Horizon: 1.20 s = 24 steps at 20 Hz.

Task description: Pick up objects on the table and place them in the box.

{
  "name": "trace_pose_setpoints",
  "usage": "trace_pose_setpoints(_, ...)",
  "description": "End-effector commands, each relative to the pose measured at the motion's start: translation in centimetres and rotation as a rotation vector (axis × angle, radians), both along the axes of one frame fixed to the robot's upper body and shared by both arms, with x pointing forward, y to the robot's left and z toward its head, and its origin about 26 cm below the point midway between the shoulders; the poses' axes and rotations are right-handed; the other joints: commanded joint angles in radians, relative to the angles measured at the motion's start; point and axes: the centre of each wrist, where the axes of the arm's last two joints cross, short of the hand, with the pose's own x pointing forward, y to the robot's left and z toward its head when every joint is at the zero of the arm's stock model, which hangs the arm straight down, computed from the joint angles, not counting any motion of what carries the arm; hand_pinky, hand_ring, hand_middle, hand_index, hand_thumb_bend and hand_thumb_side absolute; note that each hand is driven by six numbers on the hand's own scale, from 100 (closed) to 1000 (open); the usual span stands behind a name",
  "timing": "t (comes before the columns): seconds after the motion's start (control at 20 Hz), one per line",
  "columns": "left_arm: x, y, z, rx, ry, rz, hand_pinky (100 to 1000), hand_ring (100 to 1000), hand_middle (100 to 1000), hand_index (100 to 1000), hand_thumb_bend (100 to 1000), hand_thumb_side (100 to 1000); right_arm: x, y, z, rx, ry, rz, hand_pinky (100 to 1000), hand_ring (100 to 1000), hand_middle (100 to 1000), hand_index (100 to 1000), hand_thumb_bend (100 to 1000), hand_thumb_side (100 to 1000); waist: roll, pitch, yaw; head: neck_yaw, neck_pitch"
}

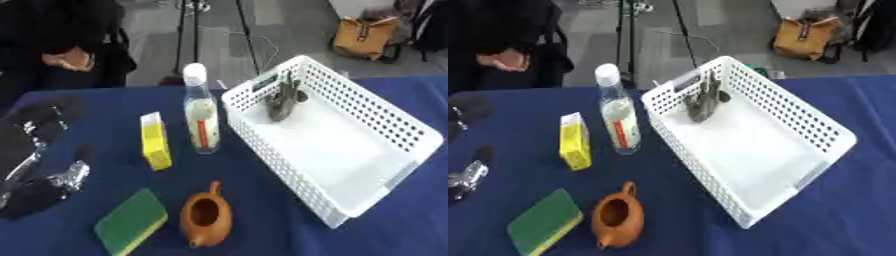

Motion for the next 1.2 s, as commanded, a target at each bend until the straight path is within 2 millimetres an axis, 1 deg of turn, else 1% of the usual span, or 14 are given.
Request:
trace_pose_setpoints(0.05,-0.1,-0.4,0.8,-0.045,0.119,-0.030,1000,1000,1000,1000,521,1000,-0.2,0.0,0.6,-0.020,-0.017,-0.004,667,616,577,650,100,622,0.001,-0.024,0.001,-0.004,-0.015)
trace_pose_setpoints(0.15,-0.1,-0.6,0.2,-0.103,0.182,-0.050,1000,1000,1000,1000,494,993,-0.2,0.0,0.5,-0.017,-0.014,-0.006,666,615,574,648,100,619,0.003,-0.024,0.000,-0.004,-0.019)
trace_pose_setpoints(0.2,-0.1,-0.6,-0.2,-0.133,0.204,-0.056,1000,1000,1000,1000,484,970,-0.2,0.0,0.4,-0.017,-0.012,-0.006,665,614,572,645,100,618,0.004,-0.024,0.000,-0.004,-0.020)
trace_pose_setpoints(0.25,-0.2,-0.6,-0.5,-0.156,0.218,-0.059,1000,1000,1000,1000,484,970,-0.2,0.0,0.4,-0.016,-0.010,-0.006,665,614,572,645,100,618,0.005,-0.025,-0.001,-0.004,-0.021)
trace_pose_setpoints(0.3,-0.3,-0.6,-1.1,-0.182,0.235,-0.054,1000,1000,1000,1000,471,954,-0.2,0.0,0.4,-0.016,-0.009,-0.007,664,612,568,641,100,615,0.006,-0.025,-0.001,-0.003,-0.023)
trace_pose_setpoints(0.45,-0.8,-0.8,-3.1,-0.245,0.279,-0.032,1000,1000,1000,1000,469,959,-0.2,0.0,0.4,-0.017,-0.007,-0.005,663,611,562,635,100,614,0.009,-0.026,-0.004,0.002,-0.025)
trace_pose_setpoints(0.55,-1.1,-0.9,-4.1,-0.247,0.284,-0.012,1000,1000,1000,1000,479,960,-0.3,0.0,0.3,-0.016,-0.004,-0.006,661,609,557,628,100,609,0.010,-0.027,-0.005,-0.002,-0.027)
trace_pose_setpoints(0.7,-1.5,-0.9,-5.1,-0.196,0.297,0.020,1000,1000,1000,1000,513,954,-0.3,-0.1,0.2,-0.021,0.003,-0.006,658,605,549,622,100,603,0.015,-0.032,-0.003,-0.001,-0.025)
trace_pose_setpoints(0.95,-1.7,-1.1,-5.7,-0.186,0.364,0.027,1000,1000,1000,1000,549,947,-0.3,-0.2,0.0,-0.028,0.017,-0.009,656,602,544,617,100,599,0.026,-0.037,-0.001,-0.002,-0.024)
trace_pose_setpoints(1.0,-1.7,-1.1,-5.9,-0.191,0.383,0.027,1000,1000,1000,1000,586,946,-0.4,-0.2,0.0,-0.032,0.019,-0.013,655,601,541,614,100,595,0.028,-0.038,-0.001,-0.002,-0.024)
trace_pose_setpoints(1.05,-1.8,-1.1,-6.0,-0.196,0.400,0.028,1000,1000,1000,1000,586,946,-0.4,-0.2,0.0,-0.036,0.021,-0.017,655,601,541,614,100,595,0.030,-0.039,-0.002,-0.001,-0.024)
trace_pose_setpoints(1.1,-1.9,-1.1,-6.4,-0.211,0.419,0.031,1000,1000,1000,1000,621,960,-0.4,-0.3,-0.1,-0.038,0.023,-0.020,653,598,536,610,100,592,0.033,-0.038,-0.001,0.000,-0.025)
trace_pose_setpoints(1.2,-2.1,-1.1,-6.9,-0.231,0.441,0.045,1000,1000,1000,1000,626,954,-0.4,-0.3,-0.2,-0.038,0.026,-0.023,652,597,535,610,100,591,0.036,-0.037,-0.001,0.001,-0.026)
